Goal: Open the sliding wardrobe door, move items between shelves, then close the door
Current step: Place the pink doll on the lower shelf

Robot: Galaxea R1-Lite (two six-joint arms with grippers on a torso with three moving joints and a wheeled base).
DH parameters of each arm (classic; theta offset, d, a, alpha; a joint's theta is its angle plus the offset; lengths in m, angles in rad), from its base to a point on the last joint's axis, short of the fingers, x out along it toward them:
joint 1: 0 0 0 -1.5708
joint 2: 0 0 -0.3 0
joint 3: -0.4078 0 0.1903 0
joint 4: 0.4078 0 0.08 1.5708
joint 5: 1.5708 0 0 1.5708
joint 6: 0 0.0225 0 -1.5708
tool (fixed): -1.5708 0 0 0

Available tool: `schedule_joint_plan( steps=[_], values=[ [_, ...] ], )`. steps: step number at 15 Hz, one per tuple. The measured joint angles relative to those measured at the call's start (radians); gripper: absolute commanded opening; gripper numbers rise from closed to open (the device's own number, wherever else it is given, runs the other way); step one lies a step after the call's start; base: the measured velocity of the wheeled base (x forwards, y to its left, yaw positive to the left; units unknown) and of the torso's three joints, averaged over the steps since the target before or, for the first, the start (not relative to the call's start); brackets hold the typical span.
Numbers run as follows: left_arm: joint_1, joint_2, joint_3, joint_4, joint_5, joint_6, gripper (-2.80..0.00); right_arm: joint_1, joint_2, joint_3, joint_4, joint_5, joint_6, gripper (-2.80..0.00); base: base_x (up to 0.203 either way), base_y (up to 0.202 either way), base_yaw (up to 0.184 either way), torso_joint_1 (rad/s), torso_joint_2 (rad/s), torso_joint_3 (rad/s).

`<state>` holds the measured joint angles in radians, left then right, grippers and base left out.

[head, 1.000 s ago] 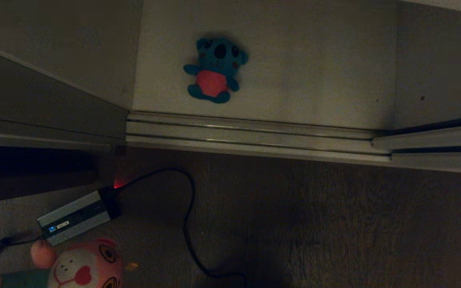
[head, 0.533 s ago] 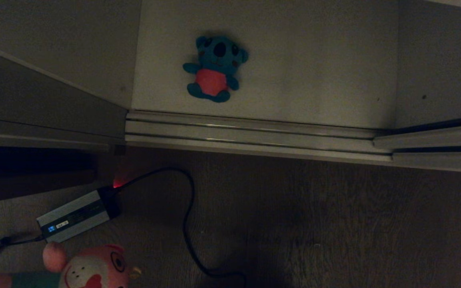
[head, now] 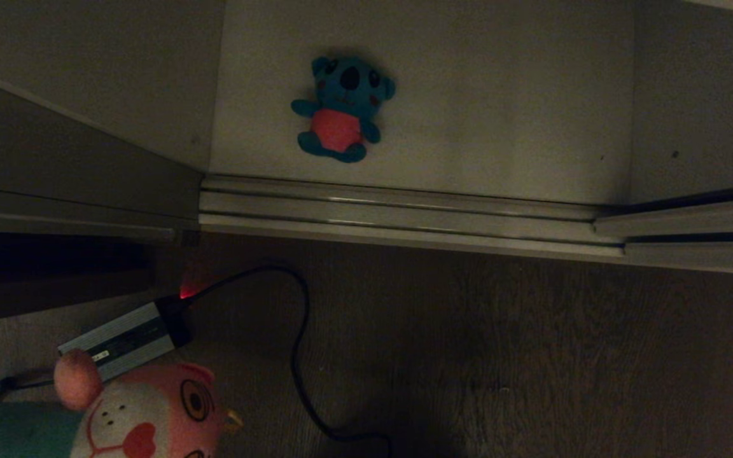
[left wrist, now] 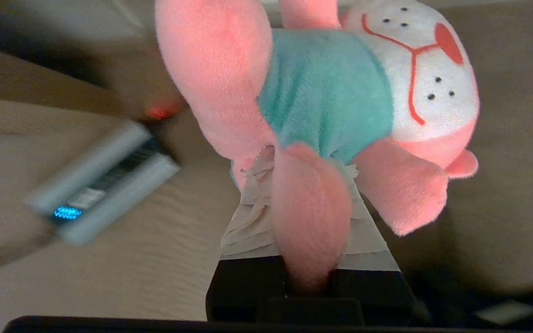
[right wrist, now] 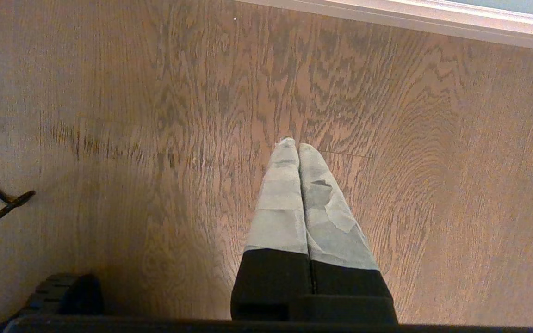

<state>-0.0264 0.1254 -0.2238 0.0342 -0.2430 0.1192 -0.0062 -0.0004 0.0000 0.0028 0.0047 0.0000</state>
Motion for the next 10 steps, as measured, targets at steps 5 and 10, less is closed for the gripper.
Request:
schedule_joint_plan(
  steps=[5,10],
  values=[
    [-0.005,0.367,-0.146,-0.053,-0.198,-0.152,-2.8,0.0,0.0,0.0,0.0,0.0,0.0,-2.8,0.0,0.0,0.0,0.0,0.0,0.0],
    [-0.07,0.738,-0.323,-0.11,-0.353,-0.188,-2.8,0.0,0.0,0.0,0.0,0.0,0.0,-2.8,0.0,0.0,0.0,0.0,0.0,0.0]
  ],
)
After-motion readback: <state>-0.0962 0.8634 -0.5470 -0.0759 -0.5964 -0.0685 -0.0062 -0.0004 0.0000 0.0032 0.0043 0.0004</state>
